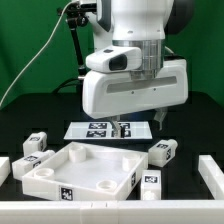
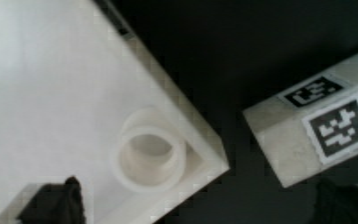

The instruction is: Assemble one leg

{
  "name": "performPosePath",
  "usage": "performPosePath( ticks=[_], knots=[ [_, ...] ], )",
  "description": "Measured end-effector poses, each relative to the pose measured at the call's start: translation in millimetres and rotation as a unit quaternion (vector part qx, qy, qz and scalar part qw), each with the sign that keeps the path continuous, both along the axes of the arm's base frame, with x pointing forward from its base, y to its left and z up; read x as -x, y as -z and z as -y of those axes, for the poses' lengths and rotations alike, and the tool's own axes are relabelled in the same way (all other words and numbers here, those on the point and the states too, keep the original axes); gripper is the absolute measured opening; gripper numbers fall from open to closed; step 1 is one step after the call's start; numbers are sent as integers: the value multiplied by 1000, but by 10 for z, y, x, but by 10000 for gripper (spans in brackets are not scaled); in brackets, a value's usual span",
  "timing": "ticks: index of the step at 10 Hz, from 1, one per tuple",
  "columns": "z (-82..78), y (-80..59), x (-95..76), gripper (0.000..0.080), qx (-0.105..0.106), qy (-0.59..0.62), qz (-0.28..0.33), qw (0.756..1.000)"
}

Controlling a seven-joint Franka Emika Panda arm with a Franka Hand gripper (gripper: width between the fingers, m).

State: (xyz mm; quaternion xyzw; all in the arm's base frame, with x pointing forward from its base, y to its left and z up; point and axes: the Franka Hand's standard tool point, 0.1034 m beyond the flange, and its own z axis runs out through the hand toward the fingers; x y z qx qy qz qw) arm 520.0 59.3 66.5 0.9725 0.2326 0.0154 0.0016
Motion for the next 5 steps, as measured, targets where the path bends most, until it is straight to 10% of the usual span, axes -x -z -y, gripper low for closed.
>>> performPosePath(
  ticks=[5],
  knots=[
    [-58,0,6,649,-22,165,-7,986]
  ],
)
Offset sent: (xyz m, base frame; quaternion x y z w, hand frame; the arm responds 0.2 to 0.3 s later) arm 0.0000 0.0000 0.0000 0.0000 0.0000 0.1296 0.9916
